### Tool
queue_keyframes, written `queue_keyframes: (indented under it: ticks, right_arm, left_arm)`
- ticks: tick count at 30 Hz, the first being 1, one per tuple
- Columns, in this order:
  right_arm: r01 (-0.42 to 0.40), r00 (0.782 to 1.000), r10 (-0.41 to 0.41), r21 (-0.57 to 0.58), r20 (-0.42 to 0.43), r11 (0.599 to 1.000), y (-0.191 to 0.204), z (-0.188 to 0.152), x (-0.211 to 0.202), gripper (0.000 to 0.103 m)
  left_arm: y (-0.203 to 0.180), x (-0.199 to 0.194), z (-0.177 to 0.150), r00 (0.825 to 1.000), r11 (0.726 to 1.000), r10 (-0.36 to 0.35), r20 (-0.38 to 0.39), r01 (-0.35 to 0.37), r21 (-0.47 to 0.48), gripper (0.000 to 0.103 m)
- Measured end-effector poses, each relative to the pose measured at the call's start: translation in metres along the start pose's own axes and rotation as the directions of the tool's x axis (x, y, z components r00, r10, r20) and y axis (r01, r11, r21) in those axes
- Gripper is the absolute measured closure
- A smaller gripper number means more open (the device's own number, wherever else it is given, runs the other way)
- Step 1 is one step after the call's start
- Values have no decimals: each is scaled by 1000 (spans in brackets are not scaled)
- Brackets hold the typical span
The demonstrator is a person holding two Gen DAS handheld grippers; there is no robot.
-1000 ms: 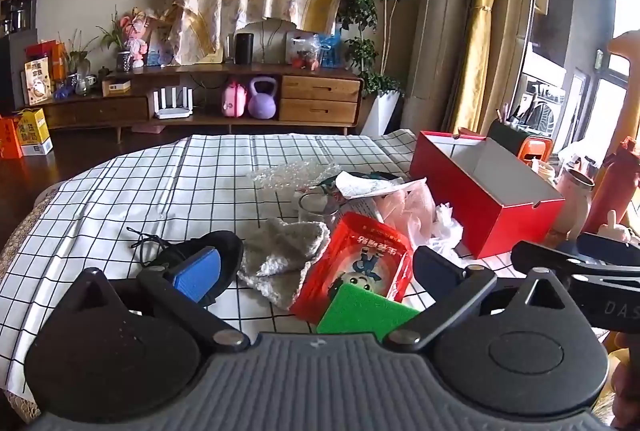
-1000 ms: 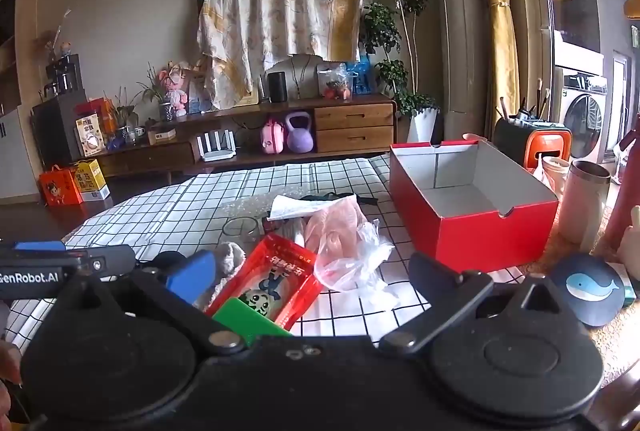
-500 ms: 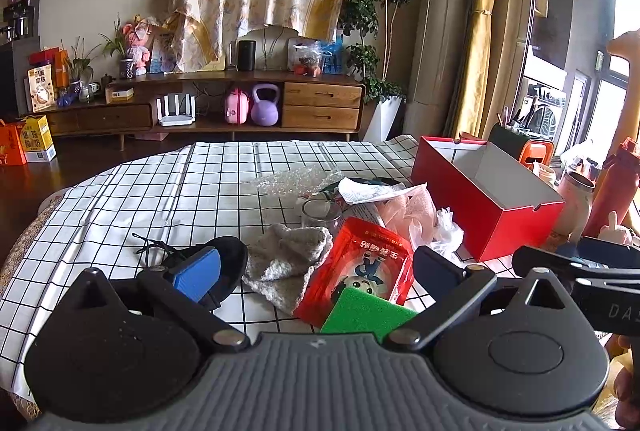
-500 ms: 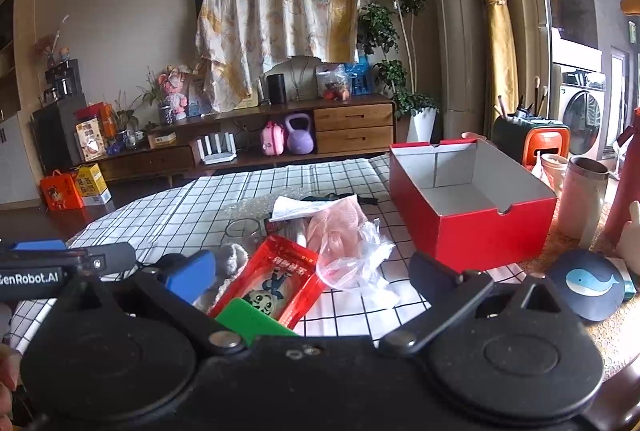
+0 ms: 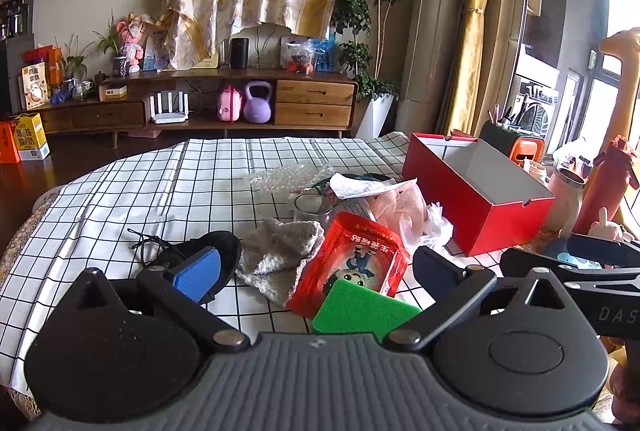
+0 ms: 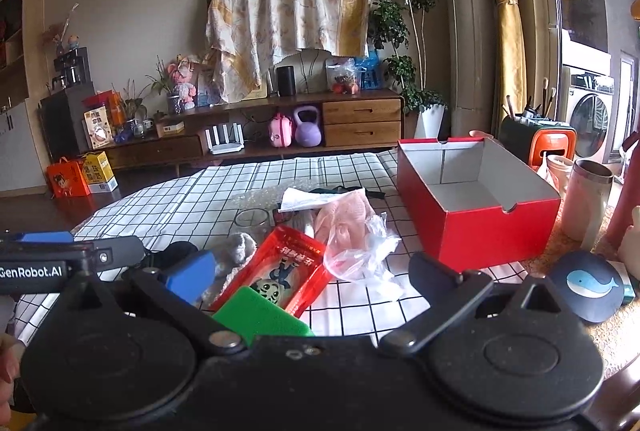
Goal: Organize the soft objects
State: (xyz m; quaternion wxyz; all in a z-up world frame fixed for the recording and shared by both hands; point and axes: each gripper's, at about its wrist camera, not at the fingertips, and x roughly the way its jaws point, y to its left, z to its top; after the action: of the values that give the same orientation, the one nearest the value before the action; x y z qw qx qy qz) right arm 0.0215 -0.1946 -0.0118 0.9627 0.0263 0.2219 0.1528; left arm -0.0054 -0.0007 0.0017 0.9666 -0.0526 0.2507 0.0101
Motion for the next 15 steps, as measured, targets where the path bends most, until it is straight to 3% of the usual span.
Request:
queue_keyframes:
  ticks: [15]
  right_arm:
    - [-23,999,23,7,-23,1000,2,0,-2,0]
  left_arm:
    - [2,-4,-1,1000,1000,-18,9,18,-7,0]
